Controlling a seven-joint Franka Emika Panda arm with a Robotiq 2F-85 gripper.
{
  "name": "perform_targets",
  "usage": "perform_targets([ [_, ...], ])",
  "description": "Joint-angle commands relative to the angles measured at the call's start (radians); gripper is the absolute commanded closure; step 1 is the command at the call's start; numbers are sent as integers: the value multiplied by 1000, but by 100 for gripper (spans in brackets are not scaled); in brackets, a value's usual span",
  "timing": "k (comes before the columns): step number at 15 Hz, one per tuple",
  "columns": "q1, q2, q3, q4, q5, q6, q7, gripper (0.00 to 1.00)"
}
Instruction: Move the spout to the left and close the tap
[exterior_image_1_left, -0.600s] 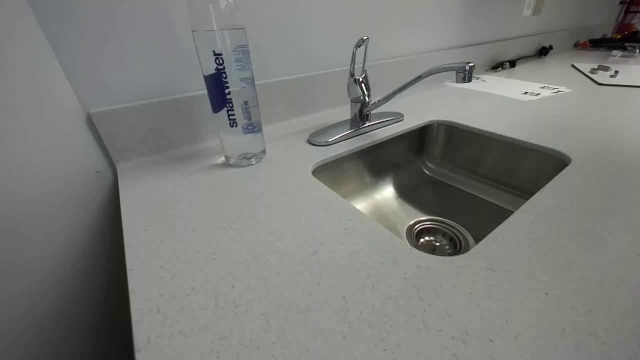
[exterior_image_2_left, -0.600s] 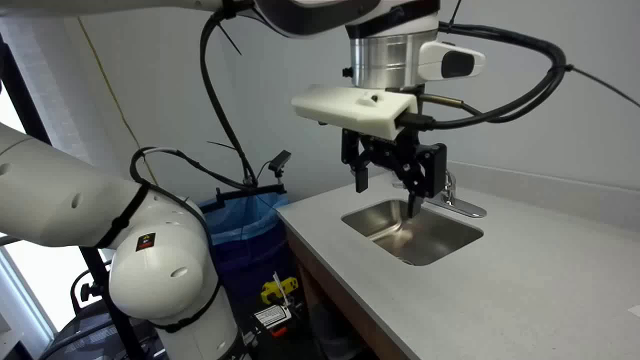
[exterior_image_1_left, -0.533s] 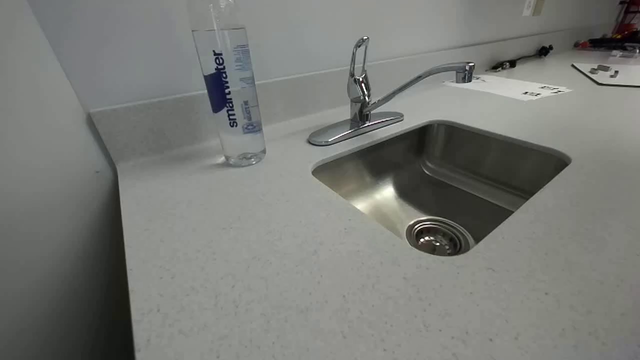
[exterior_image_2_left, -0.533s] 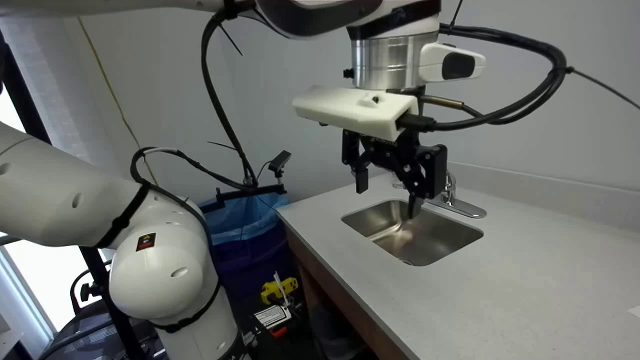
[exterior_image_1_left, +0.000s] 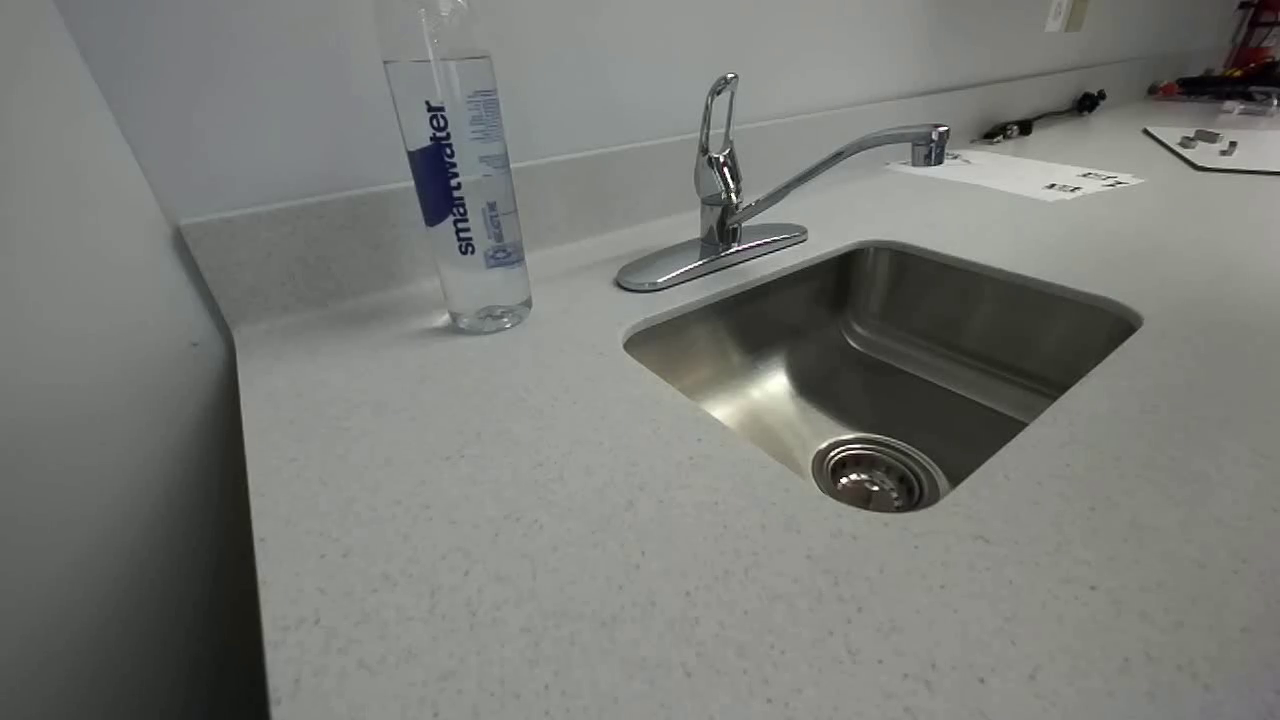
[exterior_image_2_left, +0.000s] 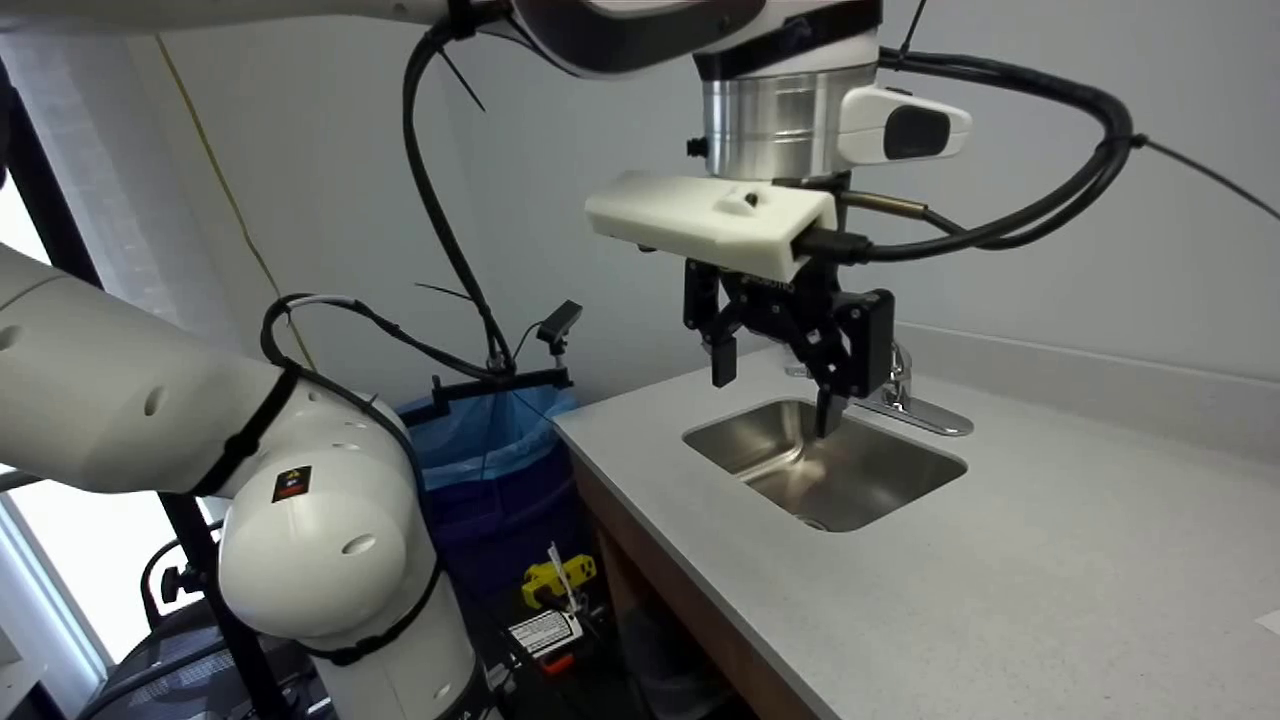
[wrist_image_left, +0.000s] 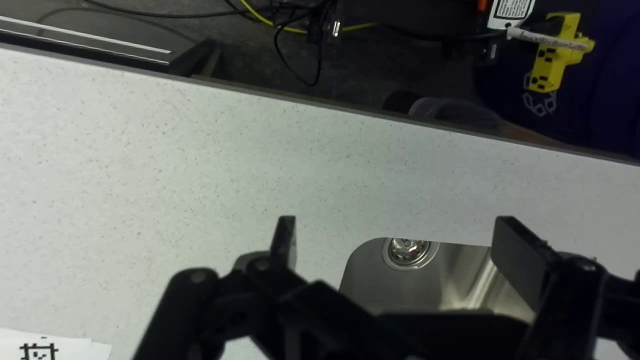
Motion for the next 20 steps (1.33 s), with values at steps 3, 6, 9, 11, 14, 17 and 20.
perform_targets([
  [3,-16,6,13,1,10,-1,-10,0],
  [6,-4,37,23,-7,12,5,-3,0],
  [9,7,92,38,9,31,9,8,0],
  [11,20,137,64,-3,38,37,14,0],
  [14,41,225,101,2,59,87,19,0],
  [17,64,333,137,41,94,165,9,0],
  [20,79,424,177,60,121,257,8,0],
])
